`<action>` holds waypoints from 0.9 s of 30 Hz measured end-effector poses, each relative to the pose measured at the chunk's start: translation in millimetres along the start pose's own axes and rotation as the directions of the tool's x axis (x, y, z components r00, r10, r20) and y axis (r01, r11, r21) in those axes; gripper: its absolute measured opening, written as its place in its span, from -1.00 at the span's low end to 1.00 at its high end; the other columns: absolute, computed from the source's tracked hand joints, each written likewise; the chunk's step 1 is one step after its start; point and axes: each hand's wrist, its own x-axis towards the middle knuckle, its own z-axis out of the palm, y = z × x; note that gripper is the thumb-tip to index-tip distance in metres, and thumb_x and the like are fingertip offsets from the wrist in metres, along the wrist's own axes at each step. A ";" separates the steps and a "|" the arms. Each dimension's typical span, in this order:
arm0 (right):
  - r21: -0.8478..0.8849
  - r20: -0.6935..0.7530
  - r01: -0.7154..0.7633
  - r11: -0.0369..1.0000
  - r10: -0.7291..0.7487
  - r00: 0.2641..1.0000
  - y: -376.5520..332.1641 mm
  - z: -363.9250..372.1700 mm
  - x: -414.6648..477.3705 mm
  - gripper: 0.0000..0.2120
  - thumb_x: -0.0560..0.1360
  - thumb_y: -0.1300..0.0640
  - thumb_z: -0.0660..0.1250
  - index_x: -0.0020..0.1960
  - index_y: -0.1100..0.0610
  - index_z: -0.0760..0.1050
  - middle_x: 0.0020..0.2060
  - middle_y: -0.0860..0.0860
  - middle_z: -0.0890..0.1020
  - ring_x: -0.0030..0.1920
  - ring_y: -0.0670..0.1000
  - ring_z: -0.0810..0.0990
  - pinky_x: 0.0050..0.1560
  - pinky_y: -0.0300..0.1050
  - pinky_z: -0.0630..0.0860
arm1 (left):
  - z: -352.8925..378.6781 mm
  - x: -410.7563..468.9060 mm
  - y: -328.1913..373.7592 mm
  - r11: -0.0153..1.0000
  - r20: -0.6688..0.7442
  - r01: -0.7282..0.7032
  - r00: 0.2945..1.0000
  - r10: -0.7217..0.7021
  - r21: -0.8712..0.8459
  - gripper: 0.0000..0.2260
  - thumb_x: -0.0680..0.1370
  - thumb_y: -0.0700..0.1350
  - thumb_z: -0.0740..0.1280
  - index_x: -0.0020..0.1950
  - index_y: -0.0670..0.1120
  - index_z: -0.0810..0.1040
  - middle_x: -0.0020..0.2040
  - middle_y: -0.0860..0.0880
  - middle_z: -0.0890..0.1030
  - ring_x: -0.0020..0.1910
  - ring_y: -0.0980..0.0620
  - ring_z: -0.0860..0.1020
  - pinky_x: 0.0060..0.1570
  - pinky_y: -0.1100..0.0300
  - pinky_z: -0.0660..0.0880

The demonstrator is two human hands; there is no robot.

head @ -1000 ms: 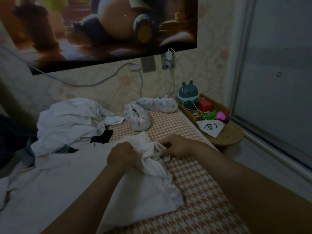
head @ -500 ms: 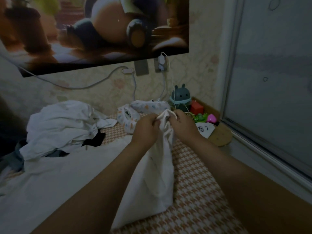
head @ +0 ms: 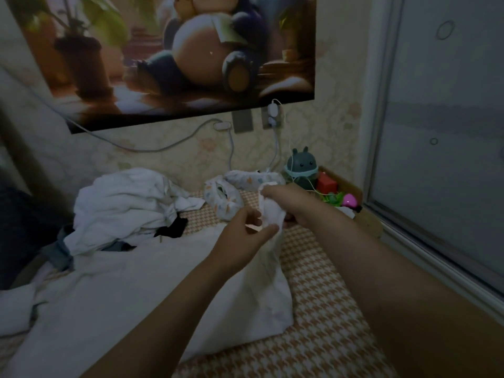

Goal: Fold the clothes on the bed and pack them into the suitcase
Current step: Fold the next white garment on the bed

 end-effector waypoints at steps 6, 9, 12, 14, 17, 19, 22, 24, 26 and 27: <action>0.172 0.371 0.182 0.968 -0.235 0.898 -21.4 65.4 -30.6 -0.85 0.57 0.20 0.22 0.10 0.06 0.50 -0.09 0.10 0.60 -0.11 0.06 0.53 -0.11 -0.10 0.47 | -70.3 -18.8 -24.4 0.930 -0.115 0.284 0.941 -0.317 -0.234 -0.93 0.56 -0.11 0.34 -0.03 -0.06 0.62 0.02 -0.11 0.66 -0.03 -0.07 0.61 0.03 -0.01 0.53; -0.026 0.216 0.345 0.938 -0.331 0.918 -12.6 86.3 -32.0 -0.73 0.56 0.27 0.23 0.19 0.09 0.58 0.14 0.07 0.64 0.00 0.02 0.60 -0.11 -0.17 0.46 | -101.2 -30.3 -40.6 0.793 -0.104 0.394 0.865 -0.491 -0.464 -0.79 0.58 -0.22 0.23 0.19 -0.11 0.53 0.10 -0.18 0.61 -0.04 -0.11 0.59 0.02 0.02 0.53; -0.377 0.261 0.415 0.828 -0.335 0.906 18.2 100.3 -20.3 -0.60 0.49 0.30 0.24 0.27 0.06 0.57 0.32 0.01 0.52 0.22 0.01 0.53 0.05 -0.20 0.47 | -126.3 -43.2 -60.4 0.647 -0.083 0.454 0.777 -0.624 -0.612 -0.81 0.58 -0.30 0.16 0.13 -0.23 0.50 -0.03 -0.25 0.61 -0.16 -0.17 0.59 -0.17 0.02 0.60; -0.482 0.323 0.403 0.778 -0.270 0.907 38.0 110.5 -15.8 -0.55 0.46 0.26 0.26 0.32 0.01 0.51 0.36 0.01 0.49 0.26 -0.02 0.50 0.18 -0.19 0.47 | -136.9 -51.1 -81.0 0.669 -0.131 0.551 0.715 -0.687 -0.500 -0.83 0.59 -0.26 0.20 0.12 -0.25 0.52 0.03 -0.26 0.62 -0.19 -0.13 0.59 -0.27 0.11 0.60; -0.586 0.393 0.422 0.691 -0.213 0.895 58.3 125.4 -10.8 -0.48 0.46 0.21 0.32 0.41 0.01 0.42 0.43 0.00 0.39 0.40 -0.01 0.38 0.32 -0.19 0.33 | -160.4 -68.2 -120.1 0.740 -0.325 0.660 0.734 -0.596 0.132 -0.73 0.61 -0.13 0.19 0.26 -0.21 0.45 0.27 -0.18 0.51 0.15 -0.10 0.53 0.11 0.14 0.47; -0.666 0.407 0.413 0.621 -0.161 0.899 68.7 134.3 -6.7 -0.43 0.47 0.18 0.34 0.46 -0.01 0.34 0.44 0.00 0.35 0.41 0.02 0.35 0.36 -0.18 0.30 | -174.4 -72.5 -150.7 0.670 -0.380 0.614 0.788 -0.485 0.418 -0.60 0.63 -0.04 0.16 0.39 -0.22 0.31 0.32 -0.19 0.44 0.25 -0.13 0.47 0.16 0.08 0.42; -0.764 0.377 0.399 0.507 -0.151 0.914 79.9 144.8 -1.0 -0.37 0.46 0.08 0.34 0.49 -0.05 0.26 0.46 0.03 0.31 0.42 0.07 0.31 0.43 -0.06 0.25 | -169.4 -77.1 -154.4 0.598 -0.292 0.377 0.926 -0.239 0.708 -0.63 0.63 0.05 0.11 0.35 -0.11 0.37 0.21 -0.18 0.46 0.16 -0.19 0.45 0.10 -0.02 0.49; -0.788 0.416 0.451 0.420 -0.178 0.892 82.6 150.2 -2.5 -0.34 0.41 -0.09 0.34 0.48 -0.12 0.27 0.45 0.02 0.29 0.43 0.11 0.26 0.44 0.04 0.21 | -154.8 -74.3 -147.9 0.580 -0.091 0.066 0.996 0.014 0.812 -0.60 0.57 0.20 0.09 0.22 0.02 0.53 0.18 -0.08 0.48 0.11 -0.15 0.44 0.07 -0.04 0.49; -0.768 0.496 0.532 0.356 -0.195 0.846 83.5 156.4 -7.2 -0.24 0.28 -0.24 0.29 0.47 -0.19 0.26 0.39 0.02 0.31 0.39 0.12 0.27 0.39 0.11 0.24 | -144.3 -78.7 -136.0 0.631 0.116 -0.050 0.991 -0.064 0.775 -0.46 0.40 0.43 0.20 0.28 0.22 0.48 0.29 0.02 0.38 0.22 -0.08 0.38 0.20 -0.05 0.41; -0.759 0.521 0.555 0.341 -0.194 0.831 85.1 160.0 -8.8 -0.20 0.24 -0.28 0.27 0.47 -0.21 0.25 0.33 0.02 0.32 0.34 0.12 0.28 0.34 0.11 0.28 | -140.1 -80.7 -135.1 0.629 0.201 -0.072 0.970 -0.135 0.774 -0.35 0.32 0.48 0.26 0.36 0.26 0.39 0.35 0.05 0.32 0.29 -0.07 0.34 0.26 -0.08 0.36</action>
